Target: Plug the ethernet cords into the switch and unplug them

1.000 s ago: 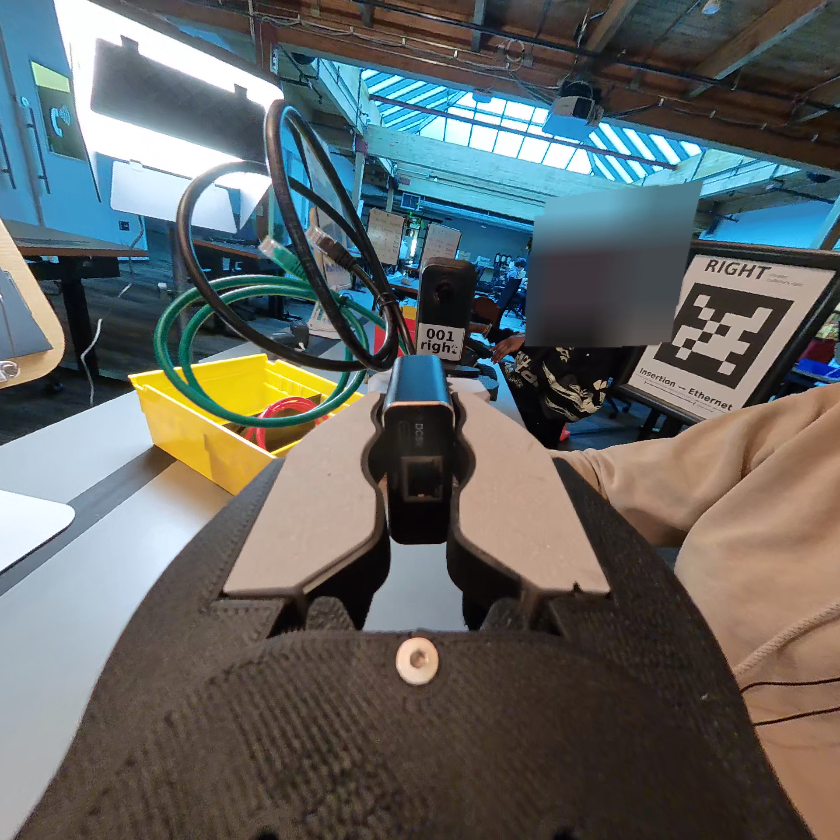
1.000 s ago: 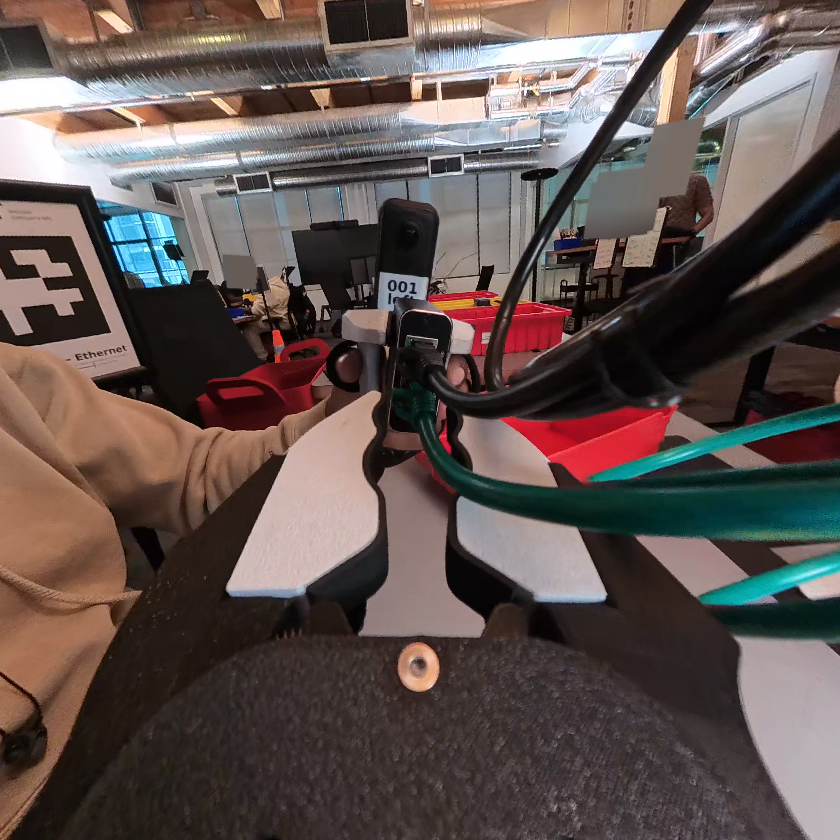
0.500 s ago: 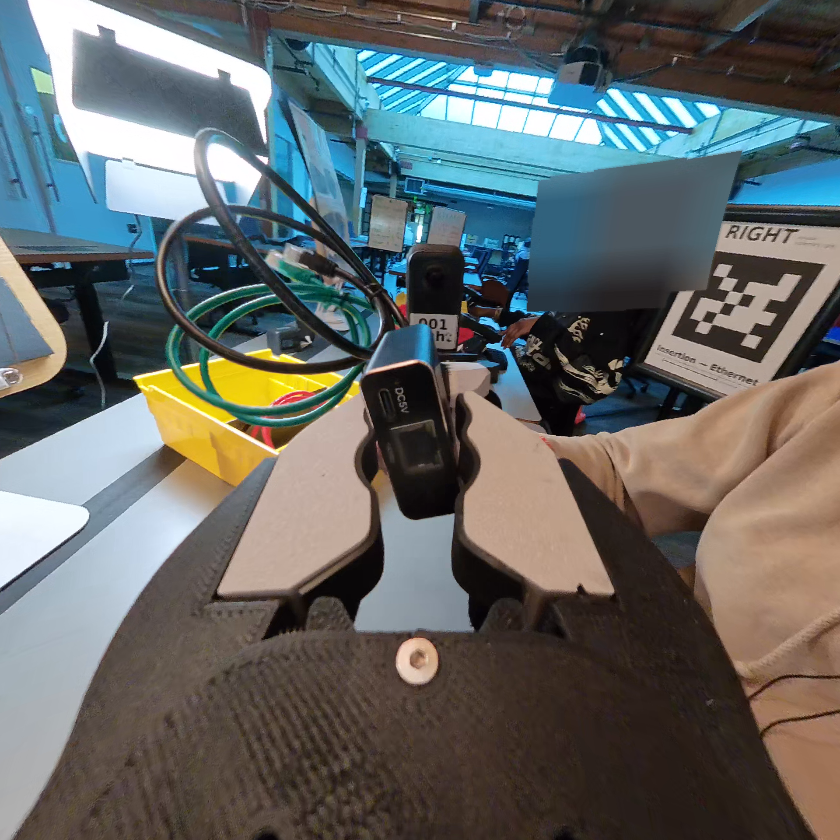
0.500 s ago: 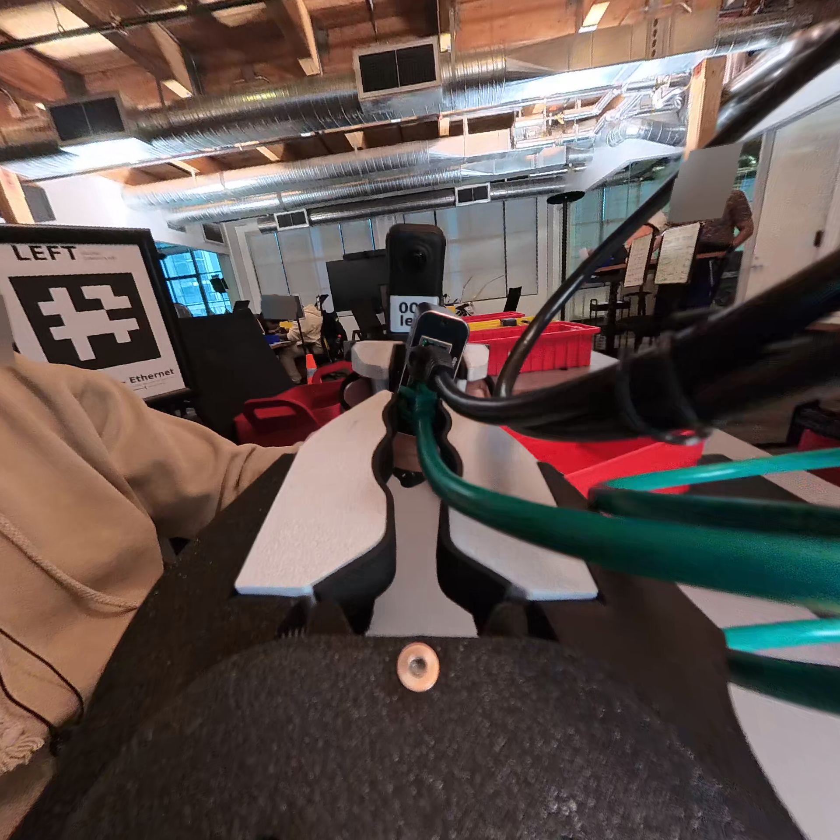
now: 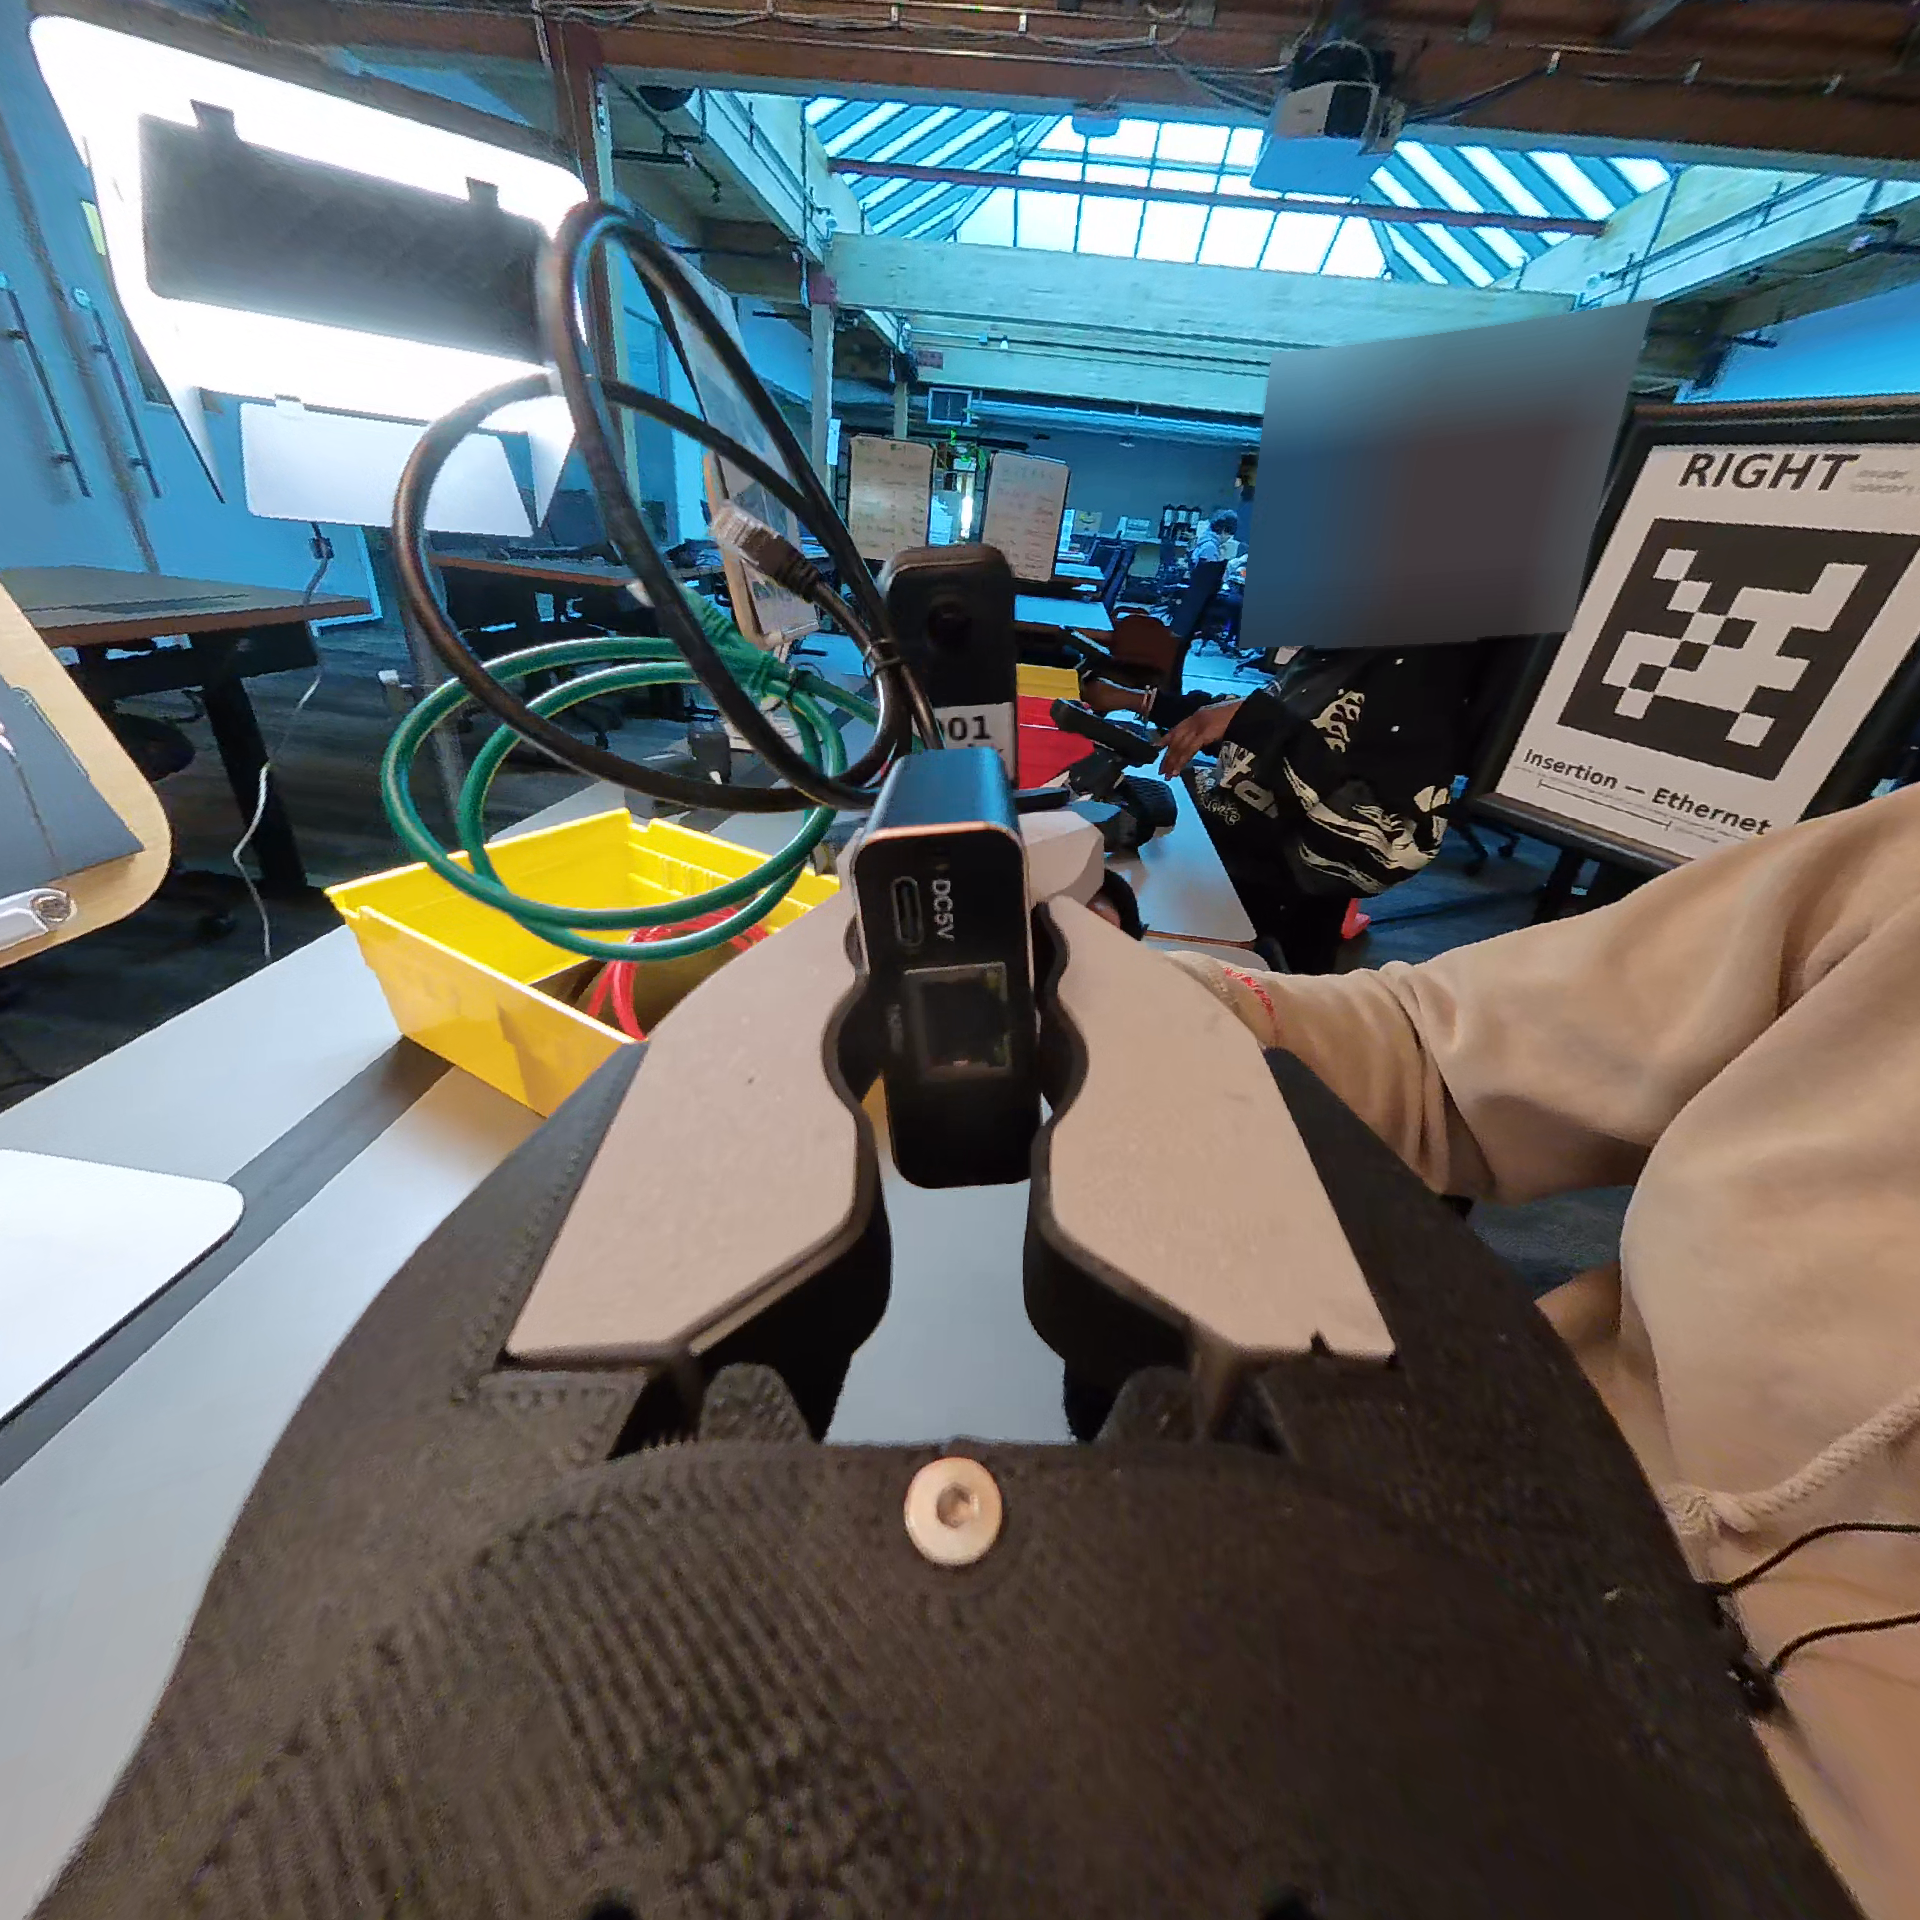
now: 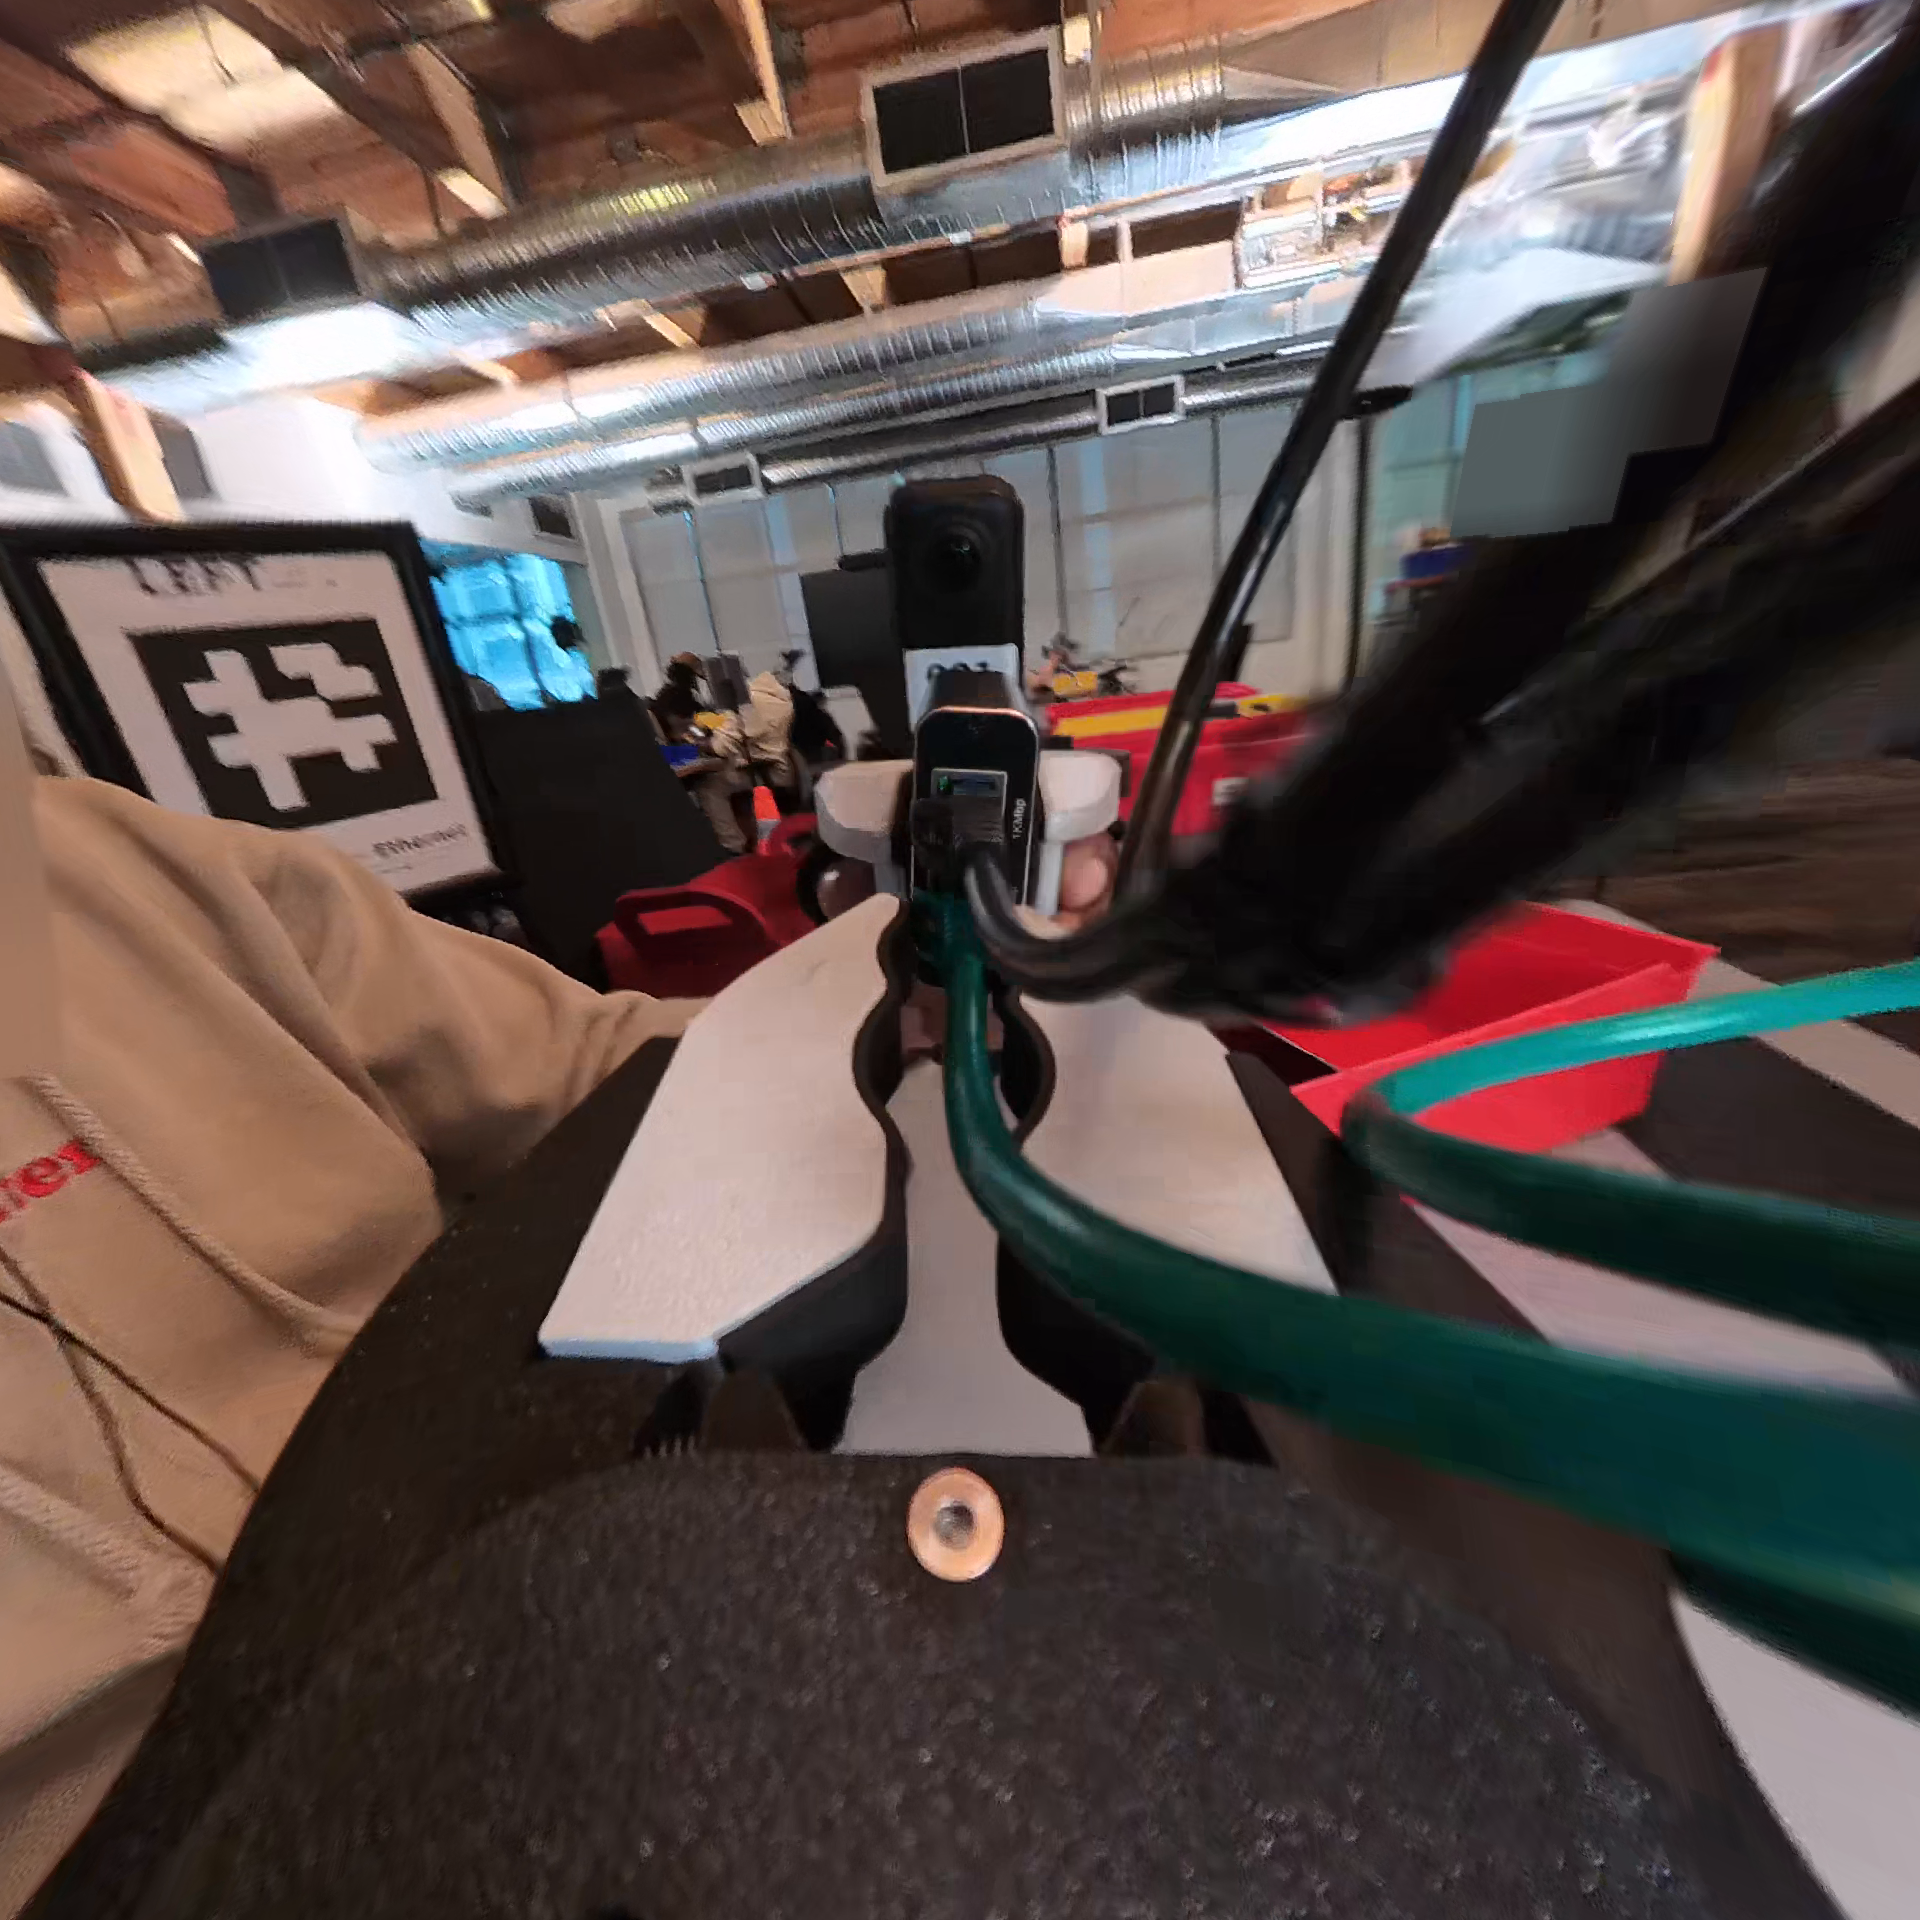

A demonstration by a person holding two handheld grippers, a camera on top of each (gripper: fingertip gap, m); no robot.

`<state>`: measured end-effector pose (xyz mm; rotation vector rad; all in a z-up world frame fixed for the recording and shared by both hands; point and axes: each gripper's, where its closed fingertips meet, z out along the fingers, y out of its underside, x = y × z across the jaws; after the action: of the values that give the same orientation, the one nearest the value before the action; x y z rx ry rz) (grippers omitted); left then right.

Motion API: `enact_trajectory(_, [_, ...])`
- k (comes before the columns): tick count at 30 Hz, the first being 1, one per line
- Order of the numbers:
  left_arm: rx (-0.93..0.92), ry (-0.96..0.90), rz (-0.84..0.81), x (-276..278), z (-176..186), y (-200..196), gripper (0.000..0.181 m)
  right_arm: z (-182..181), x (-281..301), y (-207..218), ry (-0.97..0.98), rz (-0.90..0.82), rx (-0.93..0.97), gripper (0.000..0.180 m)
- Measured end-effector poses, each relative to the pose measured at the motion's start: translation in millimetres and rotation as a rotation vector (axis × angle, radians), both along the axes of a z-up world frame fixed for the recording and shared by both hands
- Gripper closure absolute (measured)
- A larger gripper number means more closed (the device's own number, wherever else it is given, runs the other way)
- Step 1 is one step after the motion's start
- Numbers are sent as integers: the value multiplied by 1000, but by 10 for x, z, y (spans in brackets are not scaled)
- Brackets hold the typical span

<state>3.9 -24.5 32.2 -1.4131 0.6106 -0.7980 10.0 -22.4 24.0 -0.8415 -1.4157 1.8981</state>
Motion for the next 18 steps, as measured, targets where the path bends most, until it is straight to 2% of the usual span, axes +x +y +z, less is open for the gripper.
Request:
enact_trajectory(4, [21, 25, 20, -10, 22, -23, 154, 42, -20, -7, -16, -77, 61, 167])
enact_trajectory(10, [141, 92, 165, -29, 62, 13, 155, 64, -58, 75, -23, -227, 122, 165])
enact_trajectory(14, [191, 137, 201, -33, 99, 4, 154, 87, -68, 88, -10, -259, 139, 165])
enact_trajectory(18, [173, 104, 189, -47, 126, 26, 154, 113, -60, 105, -28, -253, 138, 166])
